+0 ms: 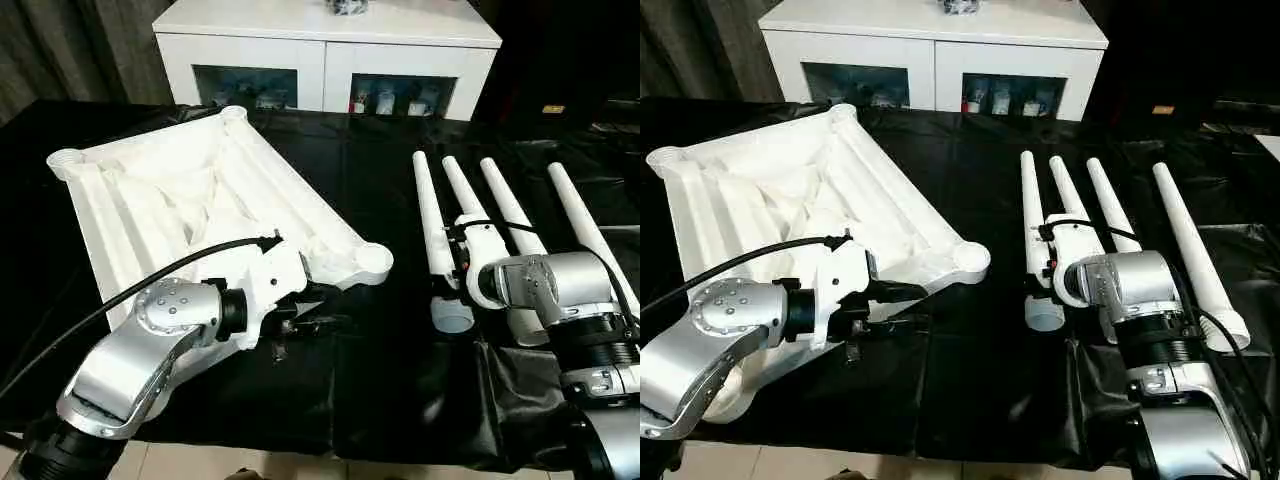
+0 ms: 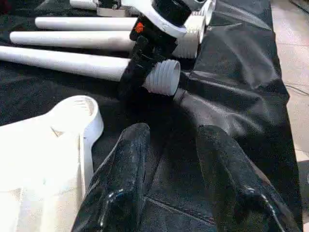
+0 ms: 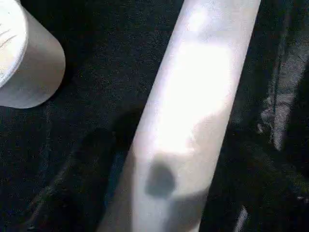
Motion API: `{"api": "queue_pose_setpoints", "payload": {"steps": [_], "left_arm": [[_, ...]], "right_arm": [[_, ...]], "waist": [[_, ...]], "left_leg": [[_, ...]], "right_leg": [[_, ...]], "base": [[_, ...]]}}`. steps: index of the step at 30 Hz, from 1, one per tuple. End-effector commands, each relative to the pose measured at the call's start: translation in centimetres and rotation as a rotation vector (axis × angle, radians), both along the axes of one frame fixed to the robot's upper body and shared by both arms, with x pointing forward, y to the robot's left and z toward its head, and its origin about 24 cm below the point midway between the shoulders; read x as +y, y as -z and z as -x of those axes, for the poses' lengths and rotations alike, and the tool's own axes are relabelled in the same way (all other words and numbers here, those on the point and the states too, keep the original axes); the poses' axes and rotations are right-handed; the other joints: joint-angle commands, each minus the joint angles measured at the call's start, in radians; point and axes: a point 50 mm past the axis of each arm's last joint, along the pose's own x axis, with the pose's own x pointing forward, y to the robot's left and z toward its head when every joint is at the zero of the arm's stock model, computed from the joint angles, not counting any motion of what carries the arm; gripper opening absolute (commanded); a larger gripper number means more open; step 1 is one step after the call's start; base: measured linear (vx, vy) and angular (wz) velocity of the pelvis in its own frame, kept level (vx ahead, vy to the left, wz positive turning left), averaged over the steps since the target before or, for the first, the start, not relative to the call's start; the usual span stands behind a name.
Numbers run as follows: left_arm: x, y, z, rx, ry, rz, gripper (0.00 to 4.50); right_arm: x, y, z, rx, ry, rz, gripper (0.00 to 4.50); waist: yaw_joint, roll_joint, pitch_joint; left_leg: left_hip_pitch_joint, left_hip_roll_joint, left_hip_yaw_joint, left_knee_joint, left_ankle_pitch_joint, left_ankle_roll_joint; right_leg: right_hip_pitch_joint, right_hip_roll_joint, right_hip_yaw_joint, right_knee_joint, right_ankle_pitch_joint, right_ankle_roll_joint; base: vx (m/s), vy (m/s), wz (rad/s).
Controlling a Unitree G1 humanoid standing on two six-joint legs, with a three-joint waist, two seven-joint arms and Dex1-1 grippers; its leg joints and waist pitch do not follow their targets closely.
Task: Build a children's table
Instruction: Pick table leg
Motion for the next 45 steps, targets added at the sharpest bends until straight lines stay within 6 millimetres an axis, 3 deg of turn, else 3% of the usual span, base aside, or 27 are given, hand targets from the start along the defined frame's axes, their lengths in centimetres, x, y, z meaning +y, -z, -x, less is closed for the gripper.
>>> {"api": "queue_pose_setpoints", "payload": {"steps": [1, 5, 6, 10, 11, 14, 17, 18, 20, 21, 22, 24, 27, 28, 30, 33, 34, 35, 38, 40, 43, 45], "left_arm": [[-0.1, -0.6, -0.2, -0.025, -0.004, -0.006, 1.89], [-0.1, -0.7, -0.4, -0.033, -0.016, -0.009, 1.89], [-0.2, -0.8, -0.4, -0.024, -0.014, -0.001, 2.17], [-0.1, -0.7, -0.4, -0.011, -0.013, -0.011, 2.29], [-0.1, -0.7, -0.4, -0.008, -0.011, -0.012, 2.59], [-0.2, -0.8, -0.5, -0.005, -0.011, -0.002, 2.69], [-0.2, -0.9, -0.5, -0.003, -0.010, -0.001, 3.11], [0.0, -1.0, -0.9, -0.015, -0.043, 0.000, 3.11], [0.2, -1.2, -1.5, -0.022, -0.098, 0.020, 3.26], [0.4, -1.7, -2.3, -0.024, -0.182, 0.068, 3.26], [0.5, -1.8, -2.7, -0.021, -0.218, 0.091, 3.56], [0.6, -2.4, -3.5, -0.021, -0.285, 0.153, 3.65], [0.4, -3.3, -4.5, 0.013, -0.370, 0.267, 3.97], [-0.2, -4.1, -5.1, 0.060, -0.412, 0.390, 4.04], [-0.6, -4.6, -5.4, 0.093, -0.434, 0.461, 4.18], [-2.4, -6.1, -6.3, 0.189, -0.420, 0.664, 4.40], [-3.4, -7.4, -6.6, 0.237, -0.369, 0.780, 4.49], [-3.7, -8.0, -6.8, 0.250, -0.360, 0.809, 4.50], [-4.3, -9.0, -7.2, 0.281, -0.335, 0.858, 4.50], [-5.1, -10.0, -7.4, 0.327, -0.294, 0.903, 4.50], [-5.5, -10.8, -7.5, 0.350, -0.265, 0.924, 4.50], [-5.7, -11.0, -7.3, 0.364, -0.244, 0.930, 4.50]], "right_arm": [[-0.3, -0.3, -0.2, 0.006, 0.026, -0.005, 3.37], [-0.5, -0.4, -0.2, 0.000, 0.034, -0.008, 3.03], [-0.6, -0.4, -0.2, -0.003, 0.039, -0.008, 2.91], [-0.8, -0.5, -0.3, -0.014, 0.056, -0.009, 2.71], [-0.9, -0.5, -0.4, -0.016, 0.058, -0.010, 2.48], [-1.2, -0.7, -0.4, -0.025, 0.065, -0.015, 2.35], [-1.2, -0.8, -0.5, -0.030, 0.068, -0.019, 2.03], [-1.2, -1.1, -0.5, -0.049, 0.070, -0.022, 2.00], [-1.2, -1.7, -0.6, -0.084, 0.067, -0.026, 1.91], [-1.1, -3.0, -0.8, -0.146, 0.062, -0.051, 1.91], [-1.0, -3.5, -0.8, -0.167, 0.063, -0.064, 1.87], [-1.0, -4.7, -0.8, -0.250, 0.041, -0.070, 1.87], [-1.3, -6.6, -0.8, -0.411, 0.014, -0.106, 1.86], [-1.5, -7.7, -0.7, -0.512, 0.001, -0.125, 1.86], [-1.5, -8.4, -0.6, -0.569, -0.020, -0.141, 1.86], [-0.1, -10.3, 0.4, -0.660, -0.139, -0.444, 1.86], [0.5, -10.8, 1.3, -0.689, -0.228, -0.603, 1.86], [0.7, -10.8, 1.7, -0.691, -0.263, -0.656, 1.86], [1.1, -10.6, 2.4, -0.673, -0.317, -0.751, 1.86], [1.7, -10.1, 3.2, -0.651, -0.401, -0.794, 1.86], [2.2, -10.1, 3.8, -0.640, -0.447, -0.837, 1.86], [2.4, -10.2, 3.9, -0.635, -0.463, -0.845, 1.86]], "waist": [[0.001, -0.007, -0.062], [0.001, -0.007, -0.062], [0.001, -0.008, -0.063], [0.001, -0.007, -0.062], [0.001, 0.001, -0.063], [-0.002, -0.006, -0.063], [0.000, -0.005, -0.064], [-0.001, -0.009, -0.064], [0.001, -0.005, -0.064], [0.001, -0.008, -0.065], [0.001, -0.005, -0.064], [0.004, -0.013, -0.067], [0.010, -0.013, -0.068], [0.010, -0.020, -0.069], [0.019, -0.013, -0.068], [0.022, -0.014, -0.066], [0.026, -0.022, -0.068], [0.030, -0.019, -0.068], [0.028, -0.026, -0.068], [0.029, -0.035, -0.066], [0.030, -0.028, -0.066], [0.028, -0.034, -0.065]], "left_leg": [[0.012, 0.065, -0.015, -0.070, -0.015, 0.001], [0.011, 0.064, -0.016, -0.070, -0.021, -0.001], [0.010, 0.063, -0.016, -0.069, -0.021, -0.002], [0.010, 0.063, -0.016, -0.070, -0.029, -0.007], [0.011, 0.063, -0.017, -0.069, -0.027, -0.010], [0.010, 0.063, -0.016, -0.069, -0.025, -0.010], [0.010, 0.062, -0.016, -0.068, -0.019, -0.004], [0.009, 0.062, -0.015, -0.068, -0.015, -0.001], [0.009, 0.063, -0.016, -0.068, -0.012, 0.000], [0.008, 0.063, -0.016, -0.067, -0.009, 0.001], [0.008, 0.062, -0.015, -0.067, -0.007, 0.000], [0.008, 0.063, -0.017, -0.066, 0.005, 0.011], [0.008, 0.064, -0.016, -0.063, 0.013, 0.023], [0.007, 0.063, -0.015, -0.063, 0.016, 0.031], [0.007, 0.062, -0.014, -0.060, 0.009, 0.040], [0.003, 0.060, -0.014, -0.058, -0.018, 0.065], [0.004, 0.061, -0.013, -0.057, -0.022, 0.082], [0.004, 0.063, -0.017, -0.057, -0.021, 0.089], [0.000, 0.064, -0.020, -0.056, 0.028, 0.119], [0.000, 0.063, -0.017, -0.056, 0.029, 0.117], [0.002, 0.063, -0.020, -0.057, 0.023, 0.111], [0.003, 0.064, -0.021, -0.058, 0.022, 0.105]], "right_leg": [[0.049, -0.073, 0.042, -0.063, 0.062, -0.291], [0.049, -0.072, 0.042, -0.063, 0.053, -0.288], [0.049, -0.072, 0.042, -0.063, 0.052, -0.288], [0.049, -0.072, 0.042, -0.064, 0.040, -0.286], [0.048, -0.072, 0.042, -0.062, 0.044, -0.287], [0.049, -0.070, 0.040, -0.063, 0.061, -0.291], [0.050, -0.071, 0.041, -0.062, 0.068, -0.293], [0.050, -0.069, 0.041, -0.063, 0.078, -0.295], [0.050, -0.070, 0.041, -0.061, 0.082, -0.297], [0.053, -0.070, 0.041, -0.060, 0.086, -0.297], [0.054, -0.070, 0.042, -0.060, 0.091, -0.295], [0.056, -0.070, 0.042, -0.059, 0.116, -0.293], [0.056, -0.075, 0.044, -0.059, 0.127, -0.298], [0.057, -0.073, 0.043, -0.058, 0.132, -0.301], [0.055, -0.075, 0.044, -0.061, 0.131, -0.314], [0.059, -0.075, 0.044, -0.063, 0.105, -0.321], [0.061, -0.076, 0.044, -0.063, 0.106, -0.326], [0.059, -0.078, 0.042, -0.064, 0.103, -0.327], [0.058, -0.076, 0.038, -0.061, 0.126, -0.326], [0.058, -0.077, 0.039, -0.067, 0.086, -0.312], [0.057, -0.078, 0.038, -0.069, 0.051, -0.303], [0.056, -0.078, 0.038, -0.070, 0.032, -0.296]], "base": [[0.000, 0.000, 0.00], [0.000, 0.000, 0.00], [0.000, 0.000, 0.00], [0.000, 0.000, 0.00], [0.000, 0.000, 0.00], [0.000, 0.000, 0.00], [0.000, 0.000, 0.00], [0.000, 0.000, 0.00], [0.000, 0.000, 0.00], [0.000, 0.000, 0.00], [0.000, 0.000, 0.00], [0.000, 0.000, 0.00], [0.000, 0.000, 0.00], [0.000, 0.000, 0.00], [0.000, 0.000, 0.00], [0.000, 0.000, 0.00], [0.000, 0.000, 0.00], [0.000, 0.000, 0.00], [0.000, 0.000, 0.00], [0.000, 0.000, 0.00], [0.000, 0.000, 0.00], [0.000, 0.000, 0.00]]}}
